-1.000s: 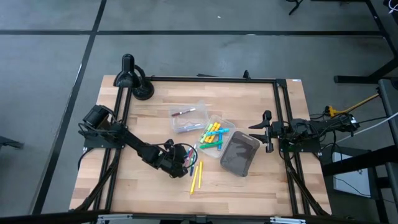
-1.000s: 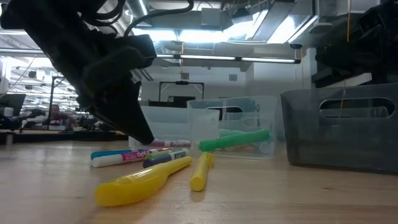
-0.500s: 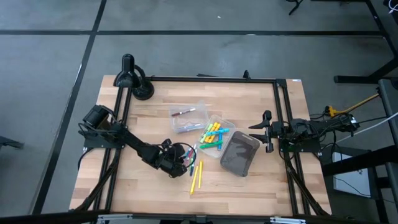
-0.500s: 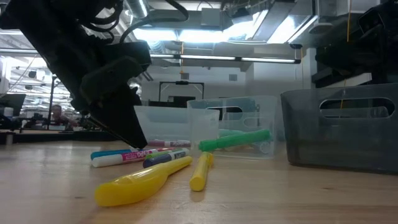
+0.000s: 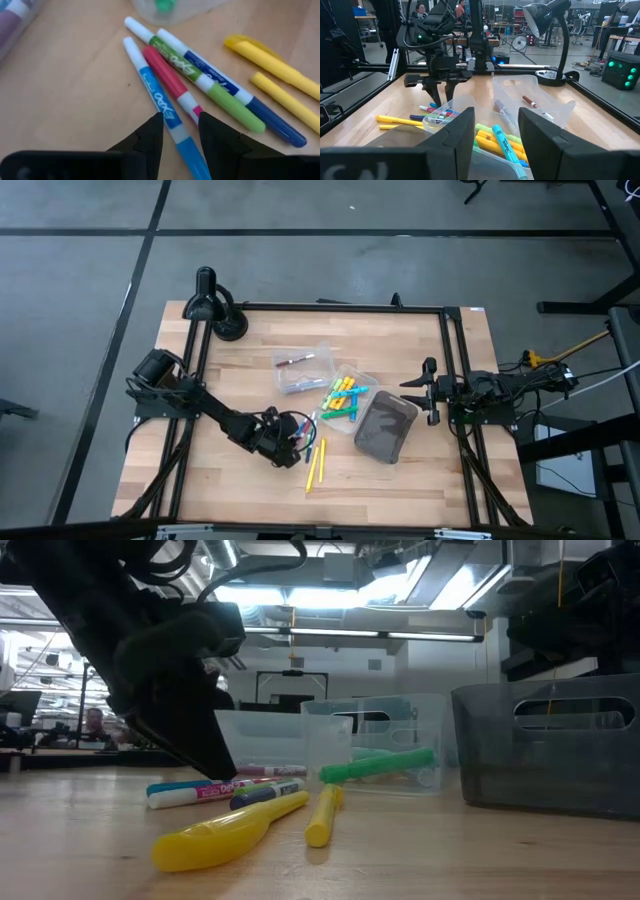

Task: Pick & Place Markers
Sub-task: Put the light blue marker pen into the left transparent bin

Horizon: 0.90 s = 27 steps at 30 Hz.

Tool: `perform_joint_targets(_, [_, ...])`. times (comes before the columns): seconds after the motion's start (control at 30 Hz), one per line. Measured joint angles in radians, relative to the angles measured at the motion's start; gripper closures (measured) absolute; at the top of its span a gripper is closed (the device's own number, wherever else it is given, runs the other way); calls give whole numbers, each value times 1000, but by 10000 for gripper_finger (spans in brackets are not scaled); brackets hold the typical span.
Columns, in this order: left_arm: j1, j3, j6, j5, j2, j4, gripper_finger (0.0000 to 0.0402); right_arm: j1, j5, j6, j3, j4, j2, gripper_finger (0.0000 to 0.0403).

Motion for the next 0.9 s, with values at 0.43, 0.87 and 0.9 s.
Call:
perform_joint_targets(0.43, [0, 0, -15, -33, 11, -55, 292, 0, 0, 0, 0, 0, 0, 251])
perform_joint_targets(0.87, [-21, 3, -22, -133, 92, -59, 296, 0, 0, 0, 0, 0, 0, 251])
perform_joint_targets(0.9, [-24, 3, -22, -139, 92, -57, 298, 0, 0, 0, 0, 0, 0, 251])
